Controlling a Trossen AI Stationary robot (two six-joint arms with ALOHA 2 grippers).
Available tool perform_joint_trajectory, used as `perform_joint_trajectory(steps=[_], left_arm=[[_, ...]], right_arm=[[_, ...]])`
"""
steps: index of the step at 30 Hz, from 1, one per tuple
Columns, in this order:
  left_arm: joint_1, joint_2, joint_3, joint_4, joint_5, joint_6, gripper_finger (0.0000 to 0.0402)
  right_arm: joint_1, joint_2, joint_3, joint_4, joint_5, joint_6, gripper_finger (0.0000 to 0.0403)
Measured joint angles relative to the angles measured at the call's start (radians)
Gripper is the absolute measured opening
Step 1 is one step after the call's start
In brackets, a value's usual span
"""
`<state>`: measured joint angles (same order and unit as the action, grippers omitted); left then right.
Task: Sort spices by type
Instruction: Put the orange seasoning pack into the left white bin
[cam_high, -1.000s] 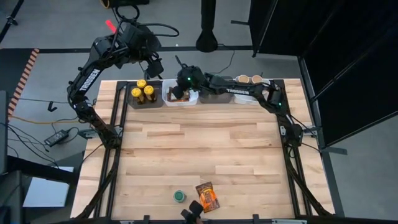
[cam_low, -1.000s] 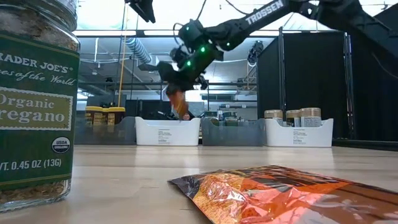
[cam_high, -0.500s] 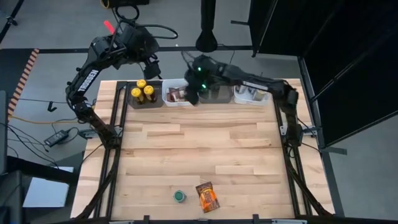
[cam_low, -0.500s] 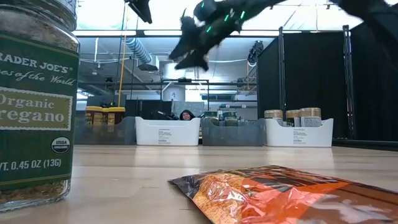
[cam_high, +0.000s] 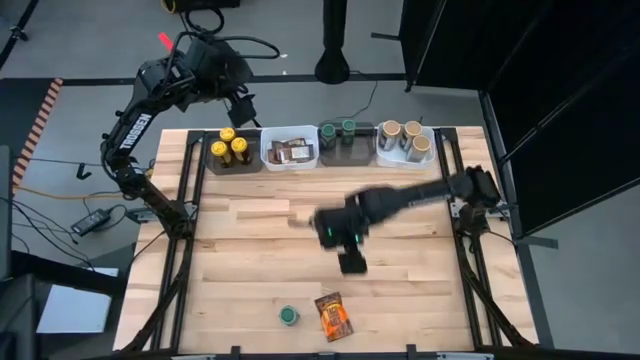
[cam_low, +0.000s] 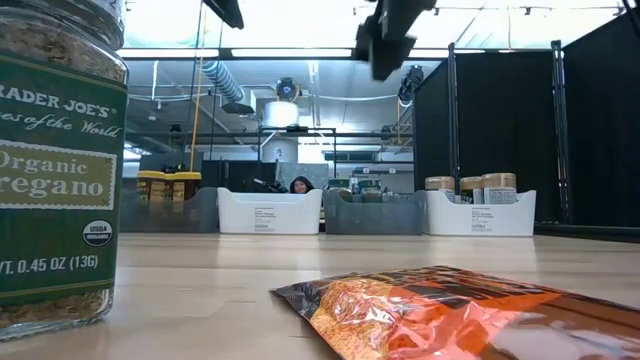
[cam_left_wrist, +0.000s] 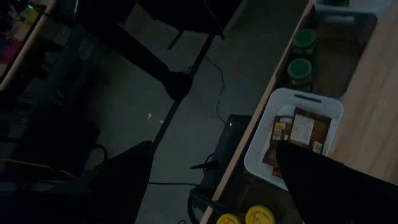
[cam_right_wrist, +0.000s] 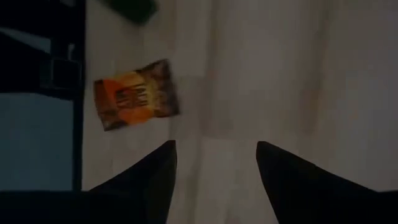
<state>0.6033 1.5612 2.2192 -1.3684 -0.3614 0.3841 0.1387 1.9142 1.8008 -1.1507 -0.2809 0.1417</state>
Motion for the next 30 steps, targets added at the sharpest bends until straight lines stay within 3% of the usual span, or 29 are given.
perform_joint_trajectory(steps=[8, 17, 21, 30], left_arm=[[0.0, 0.001, 0.0, 0.031, 0.0, -0.011, 0.0346], [0.0, 0.002, 0.0, 0.04, 0.0, -0.022, 0.0346], [0.0, 0.002, 0.0, 0.04, 0.0, -0.022, 0.0346], [0.0, 0.002, 0.0, 0.04, 0.0, -0.022, 0.0346]], right_arm=[[0.232, 0.014, -0.185, 0.249, 0.119, 0.225, 0.0248], [0.396, 0.015, -0.327, 0.676, 0.238, 0.205, 0.0284], [0.434, 0.015, -0.352, 0.738, 0.335, 0.156, 0.0291], [0.458, 0.015, -0.422, 0.776, 0.353, 0.176, 0.0289]])
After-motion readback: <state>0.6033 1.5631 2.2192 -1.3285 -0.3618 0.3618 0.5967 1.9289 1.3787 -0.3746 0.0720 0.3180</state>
